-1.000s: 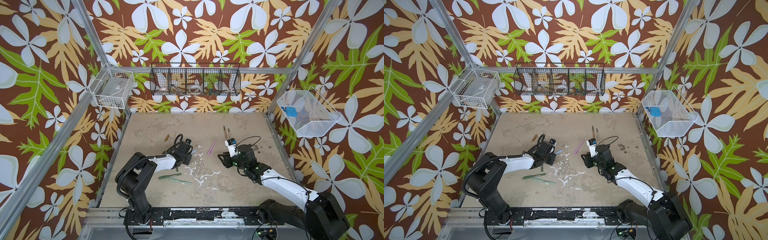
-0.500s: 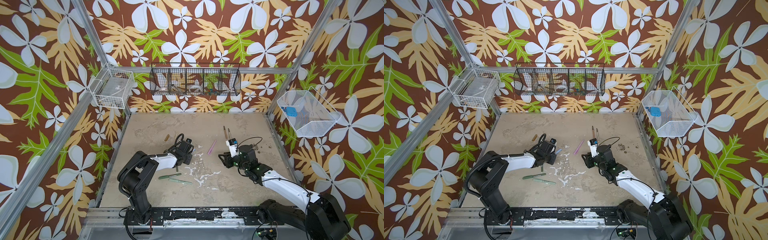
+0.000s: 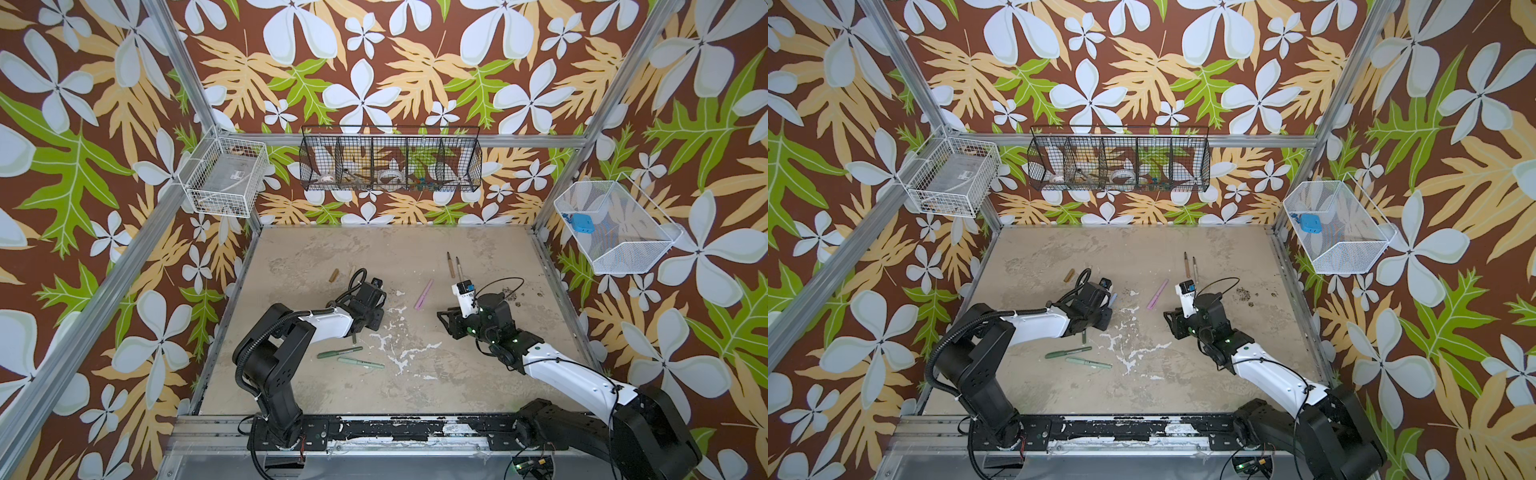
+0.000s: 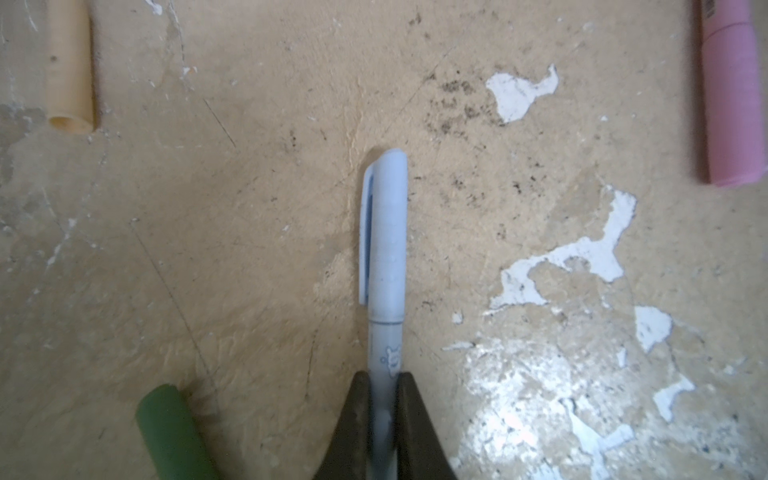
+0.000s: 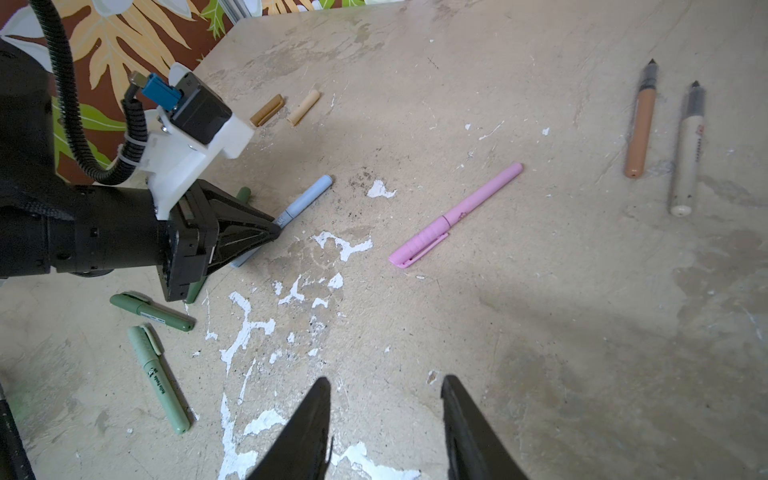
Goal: Open the pen caps
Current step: 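Lower the left gripper and grasp the light blue pen by its barrel, then lift the light blue pen upright with the left gripper toward the right gripper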
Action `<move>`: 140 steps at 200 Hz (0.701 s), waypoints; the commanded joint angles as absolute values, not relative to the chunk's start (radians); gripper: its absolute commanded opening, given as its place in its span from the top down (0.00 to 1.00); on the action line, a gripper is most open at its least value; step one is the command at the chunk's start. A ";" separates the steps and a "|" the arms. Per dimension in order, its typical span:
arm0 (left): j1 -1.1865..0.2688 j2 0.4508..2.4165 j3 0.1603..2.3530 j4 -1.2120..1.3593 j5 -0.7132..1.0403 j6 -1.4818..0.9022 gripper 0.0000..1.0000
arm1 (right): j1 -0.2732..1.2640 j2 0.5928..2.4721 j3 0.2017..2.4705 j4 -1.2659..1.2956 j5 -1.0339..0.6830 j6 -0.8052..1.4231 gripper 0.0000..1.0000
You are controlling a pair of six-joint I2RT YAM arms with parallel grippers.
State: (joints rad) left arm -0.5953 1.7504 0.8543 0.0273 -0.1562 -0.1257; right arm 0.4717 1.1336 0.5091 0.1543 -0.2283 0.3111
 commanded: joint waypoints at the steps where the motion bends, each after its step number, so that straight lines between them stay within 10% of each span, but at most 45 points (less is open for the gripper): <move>1: -0.594 1.771 0.857 -0.043 -0.117 -0.122 0.94 | 0.473 1.128 0.511 0.194 -0.238 0.316 0.56; 140: -0.584 1.398 0.681 0.574 0.174 -0.381 0.98 | 0.474 1.115 0.651 0.273 -0.474 0.437 0.57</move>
State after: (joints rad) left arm -0.5915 1.4361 0.7097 0.3645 0.0669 -0.2897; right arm 0.4725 1.1046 0.6041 0.2325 -0.4122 0.4183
